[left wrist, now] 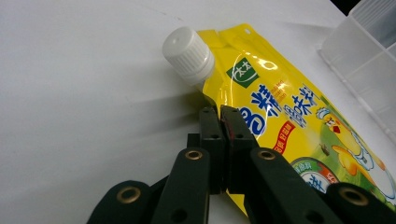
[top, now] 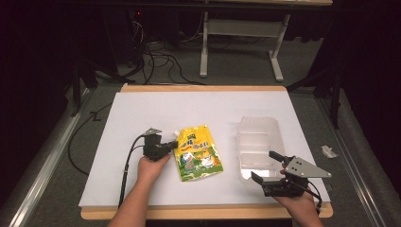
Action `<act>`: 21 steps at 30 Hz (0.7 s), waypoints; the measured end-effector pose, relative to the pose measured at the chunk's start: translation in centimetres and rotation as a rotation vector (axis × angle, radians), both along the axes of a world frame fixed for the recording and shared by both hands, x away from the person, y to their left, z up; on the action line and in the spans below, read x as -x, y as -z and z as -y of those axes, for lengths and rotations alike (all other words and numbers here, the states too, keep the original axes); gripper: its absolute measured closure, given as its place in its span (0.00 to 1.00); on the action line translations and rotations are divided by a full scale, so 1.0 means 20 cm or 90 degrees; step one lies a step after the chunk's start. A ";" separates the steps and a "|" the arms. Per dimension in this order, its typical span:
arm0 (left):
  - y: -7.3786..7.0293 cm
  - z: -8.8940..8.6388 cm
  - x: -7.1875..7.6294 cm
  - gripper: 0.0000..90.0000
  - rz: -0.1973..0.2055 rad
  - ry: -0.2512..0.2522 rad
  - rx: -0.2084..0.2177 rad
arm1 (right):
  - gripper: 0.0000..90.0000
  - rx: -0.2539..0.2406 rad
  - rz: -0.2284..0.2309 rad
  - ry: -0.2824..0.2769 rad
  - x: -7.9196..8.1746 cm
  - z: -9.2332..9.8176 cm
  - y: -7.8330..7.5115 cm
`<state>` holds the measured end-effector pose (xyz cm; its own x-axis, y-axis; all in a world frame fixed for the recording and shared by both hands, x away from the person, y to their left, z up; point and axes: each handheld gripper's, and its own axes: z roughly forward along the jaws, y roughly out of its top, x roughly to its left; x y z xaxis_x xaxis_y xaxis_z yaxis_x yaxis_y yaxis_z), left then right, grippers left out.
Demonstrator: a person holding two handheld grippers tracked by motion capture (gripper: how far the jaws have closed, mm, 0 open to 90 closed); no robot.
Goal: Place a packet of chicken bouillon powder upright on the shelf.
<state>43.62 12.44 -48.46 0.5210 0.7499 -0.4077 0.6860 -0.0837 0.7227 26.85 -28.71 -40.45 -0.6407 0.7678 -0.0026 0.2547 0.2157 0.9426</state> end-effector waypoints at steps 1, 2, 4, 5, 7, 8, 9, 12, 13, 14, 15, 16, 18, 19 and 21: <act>-0.01 0.01 0.01 0.99 0.007 -0.003 -0.003 | 0.06 0.000 0.000 0.000 0.00 0.00 0.00; -0.02 0.02 0.02 1.00 0.024 -0.012 -0.009 | 0.06 0.000 0.000 0.000 0.00 0.00 0.00; -0.03 0.03 0.03 1.00 0.035 -0.018 -0.014 | 0.06 -0.002 0.000 0.000 0.00 0.00 0.00; -0.04 0.04 0.04 1.00 0.045 -0.023 -0.017 | 0.06 -0.002 0.001 0.001 0.00 0.00 0.00; -0.05 0.04 0.06 1.00 0.059 -0.028 -0.022 | 0.06 -0.001 0.001 0.004 0.00 0.00 0.00; -0.06 0.05 0.07 1.00 0.070 -0.029 -0.025 | 0.06 -0.001 0.000 0.004 0.00 0.00 0.00; -0.07 0.05 0.07 1.00 0.075 -0.031 -0.027 | 0.06 -0.003 0.001 0.003 0.00 0.00 0.00; -0.09 0.06 0.09 1.00 0.100 -0.035 -0.036 | 0.06 -0.004 0.004 0.002 0.00 0.00 0.00; -0.09 0.06 0.10 1.00 0.109 -0.036 -0.036 | 0.06 -0.004 0.006 0.002 0.00 0.00 0.00; -0.10 0.07 0.11 1.00 0.118 -0.037 -0.038 | 0.06 -0.002 0.007 0.003 0.00 0.00 0.00; -0.11 0.07 0.12 1.00 0.124 -0.038 -0.040 | 0.06 -0.006 0.007 0.006 0.01 0.00 0.00; -0.11 0.07 0.13 1.00 0.135 -0.039 -0.044 | 0.06 -0.005 0.007 0.005 0.01 0.00 0.00; -0.13 0.08 0.15 1.00 0.155 -0.039 -0.049 | 0.06 -0.010 0.010 0.006 0.01 0.00 -0.01; -0.15 0.08 0.17 1.00 0.172 -0.040 -0.049 | 0.06 -0.009 0.011 0.005 0.01 0.01 -0.01; -0.15 0.09 0.18 1.00 0.180 -0.041 -0.050 | 0.06 -0.008 0.011 0.008 0.01 0.01 -0.01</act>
<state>39.94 10.73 -45.38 0.5555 0.8089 -0.1925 0.4647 -0.1101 0.8786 26.68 -28.84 -40.23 -0.6310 0.7757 -0.0030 0.2417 0.2003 0.9495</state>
